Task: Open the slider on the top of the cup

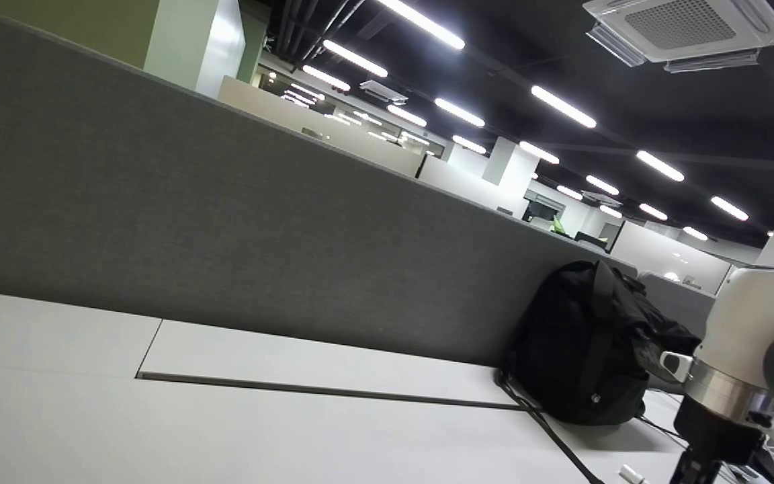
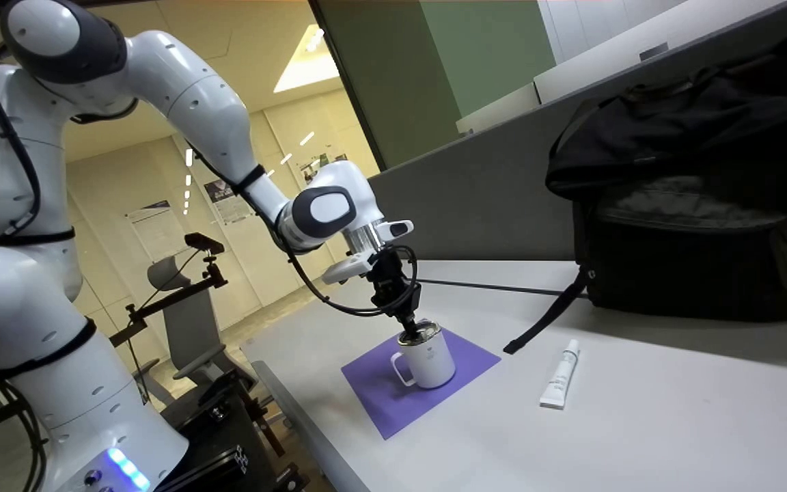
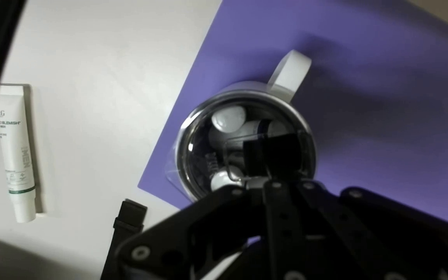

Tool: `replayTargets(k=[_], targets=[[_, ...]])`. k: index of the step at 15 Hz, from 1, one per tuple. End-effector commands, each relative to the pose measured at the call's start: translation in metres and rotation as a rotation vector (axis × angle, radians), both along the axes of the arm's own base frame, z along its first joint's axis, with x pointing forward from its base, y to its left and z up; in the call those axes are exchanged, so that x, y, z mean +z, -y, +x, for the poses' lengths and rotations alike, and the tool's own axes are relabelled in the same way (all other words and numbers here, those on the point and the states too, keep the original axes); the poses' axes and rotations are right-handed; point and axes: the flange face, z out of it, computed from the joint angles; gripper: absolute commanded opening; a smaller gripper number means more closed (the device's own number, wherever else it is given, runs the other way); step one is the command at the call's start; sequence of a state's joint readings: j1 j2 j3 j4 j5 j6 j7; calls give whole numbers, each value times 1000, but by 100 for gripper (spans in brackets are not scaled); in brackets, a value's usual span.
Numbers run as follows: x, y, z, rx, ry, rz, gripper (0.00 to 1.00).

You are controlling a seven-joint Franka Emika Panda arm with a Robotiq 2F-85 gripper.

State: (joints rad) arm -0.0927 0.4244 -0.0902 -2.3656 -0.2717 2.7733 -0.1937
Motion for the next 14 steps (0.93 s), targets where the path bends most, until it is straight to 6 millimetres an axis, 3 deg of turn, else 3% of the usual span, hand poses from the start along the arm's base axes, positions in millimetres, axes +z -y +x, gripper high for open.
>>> replayTargets(k=[1, 9, 11, 14], targets=[[-5, 7, 6, -1, -7, -13, 0], [-3, 19, 13, -15, 4, -27, 0], [10, 23, 16, -50, 9, 7, 0], [53, 40, 19, -52, -12, 128, 0]])
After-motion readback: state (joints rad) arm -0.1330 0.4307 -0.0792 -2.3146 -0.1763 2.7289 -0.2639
